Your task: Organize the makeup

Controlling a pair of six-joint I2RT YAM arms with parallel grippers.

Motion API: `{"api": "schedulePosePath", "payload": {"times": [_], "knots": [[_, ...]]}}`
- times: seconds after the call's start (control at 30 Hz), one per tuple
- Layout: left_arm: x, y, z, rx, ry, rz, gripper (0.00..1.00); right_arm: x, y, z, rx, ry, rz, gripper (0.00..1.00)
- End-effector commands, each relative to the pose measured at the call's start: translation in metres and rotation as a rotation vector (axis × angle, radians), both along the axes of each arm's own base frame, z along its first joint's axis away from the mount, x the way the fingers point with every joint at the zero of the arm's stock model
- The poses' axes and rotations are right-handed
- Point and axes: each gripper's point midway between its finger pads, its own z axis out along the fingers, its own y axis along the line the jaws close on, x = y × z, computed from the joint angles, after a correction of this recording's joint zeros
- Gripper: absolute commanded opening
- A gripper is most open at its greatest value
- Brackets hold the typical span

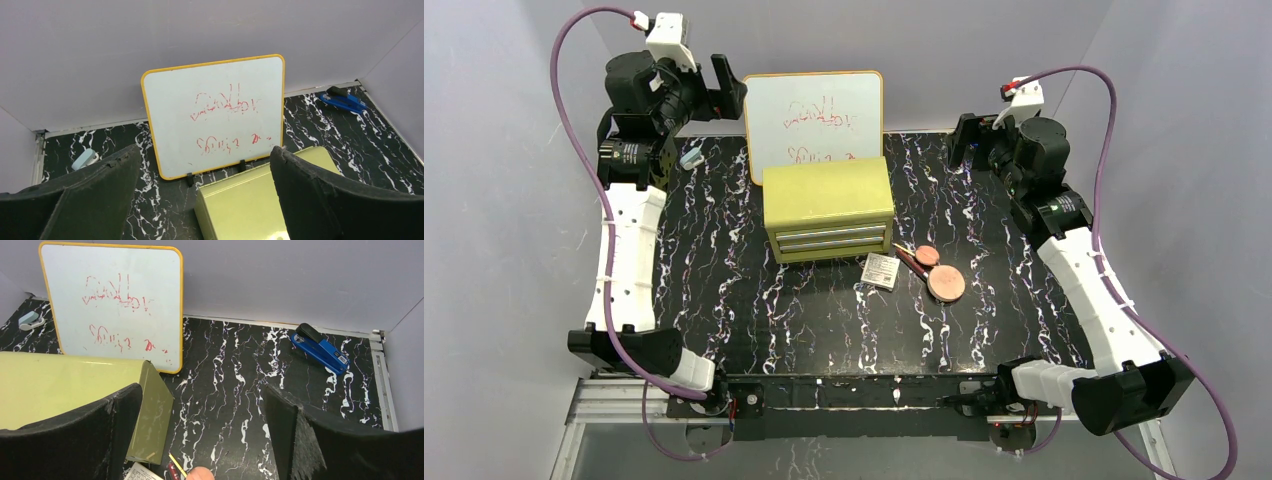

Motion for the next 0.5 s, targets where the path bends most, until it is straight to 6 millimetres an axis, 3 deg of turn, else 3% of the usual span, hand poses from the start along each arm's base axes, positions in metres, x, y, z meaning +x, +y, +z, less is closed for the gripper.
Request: {"api": "schedulePosePath", "payload": {"times": [0.0, 0.13, 0.27, 0.37, 0.43, 0.47], "knots": [[-0.008, 0.003, 0.005, -0.067, 0.009, 0.042, 0.98, 0.004, -0.006, 0.01, 0.011, -0.03, -0.042, 0.99], [-0.021, 0.017, 0.021, -0.134, -0.053, 0.166, 0.98, 0.016, -0.009, 0.003, 0.043, -0.01, -0.09, 0.99], [-0.033, 0.041, 0.015, -0.072, -0.079, 0.299, 0.98, 0.029, -0.006, -0.01, 0.067, 0.023, -0.11, 0.99], [-0.034, 0.054, -0.022, 0.157, -0.013, 0.298, 0.98, 0.043, -0.007, -0.025, 0.091, 0.054, -0.162, 0.99], [-0.03, 0.077, -0.056, 0.19, 0.078, 0.428, 0.98, 0.054, -0.008, -0.039, 0.104, 0.081, -0.197, 0.99], [-0.027, 0.079, -0.072, 0.209, 0.12, 0.438, 0.98, 0.06, -0.007, -0.048, 0.106, 0.099, -0.206, 0.99]]}}
